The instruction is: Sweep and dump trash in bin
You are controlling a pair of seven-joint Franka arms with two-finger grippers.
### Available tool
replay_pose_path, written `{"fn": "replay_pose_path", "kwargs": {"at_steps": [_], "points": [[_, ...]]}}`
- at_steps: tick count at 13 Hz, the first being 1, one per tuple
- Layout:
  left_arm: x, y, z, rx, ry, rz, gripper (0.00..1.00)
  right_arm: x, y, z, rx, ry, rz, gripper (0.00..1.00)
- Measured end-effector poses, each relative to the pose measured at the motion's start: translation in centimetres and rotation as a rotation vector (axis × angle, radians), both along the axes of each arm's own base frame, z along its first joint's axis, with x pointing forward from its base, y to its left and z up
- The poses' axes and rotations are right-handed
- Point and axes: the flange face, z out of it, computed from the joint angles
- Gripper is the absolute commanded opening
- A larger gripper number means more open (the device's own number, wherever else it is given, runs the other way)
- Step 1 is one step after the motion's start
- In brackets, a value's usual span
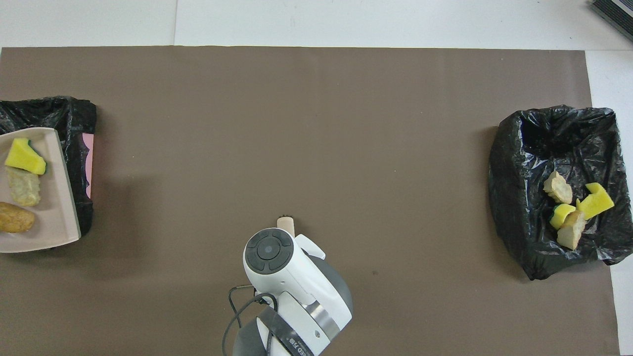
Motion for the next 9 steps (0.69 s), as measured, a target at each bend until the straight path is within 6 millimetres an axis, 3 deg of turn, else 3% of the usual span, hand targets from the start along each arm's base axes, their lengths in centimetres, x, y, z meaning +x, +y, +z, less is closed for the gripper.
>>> {"fn": "replay_pose_path", "kwargs": {"at_steps": [1,3,5,9], "points": [[-0.2,2.2,0.5,0.030,-0.009,-0.004,0.00,0.0,-0.1,-0.2,-0.001,0.007,-0.005,0.99],[0.3,4.6,1.3,0.141,-0.016,-0.020,0.00,0.0,-0.4,-0.6,-0.007,0.014,-0.010,1.00],[1.3,5.2,1.6,0.231,-0.030,-0.047,0.00,-0.1,-0.5,-0.4,-0.009,0.017,-0.007,1.00],[2.4,5.4,0.6,0.371,0.016,-0.031,0.00,0.4,-1.1,3.0,0.017,-0.008,-0.015,1.00]]}}
